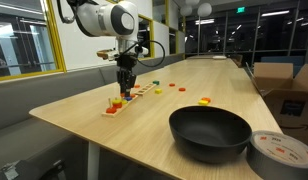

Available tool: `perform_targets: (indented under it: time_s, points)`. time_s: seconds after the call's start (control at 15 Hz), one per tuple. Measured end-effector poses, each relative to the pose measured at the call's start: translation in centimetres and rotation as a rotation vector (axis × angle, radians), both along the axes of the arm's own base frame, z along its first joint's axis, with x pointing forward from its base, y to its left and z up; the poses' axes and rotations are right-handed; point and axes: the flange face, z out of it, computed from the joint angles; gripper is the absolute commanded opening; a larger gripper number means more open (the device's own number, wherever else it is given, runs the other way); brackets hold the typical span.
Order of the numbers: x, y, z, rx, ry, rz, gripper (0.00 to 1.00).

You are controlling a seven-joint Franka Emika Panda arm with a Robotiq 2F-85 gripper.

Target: Put the orange object in the middle position on the wooden board

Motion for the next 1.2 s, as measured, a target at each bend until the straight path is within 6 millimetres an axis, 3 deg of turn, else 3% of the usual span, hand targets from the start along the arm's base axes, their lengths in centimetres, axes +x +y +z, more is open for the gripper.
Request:
perform_targets:
  time_s: [1.2]
  points:
    - [-1.5,0.2,0.2,-0.002,0.008,0.009,0.26]
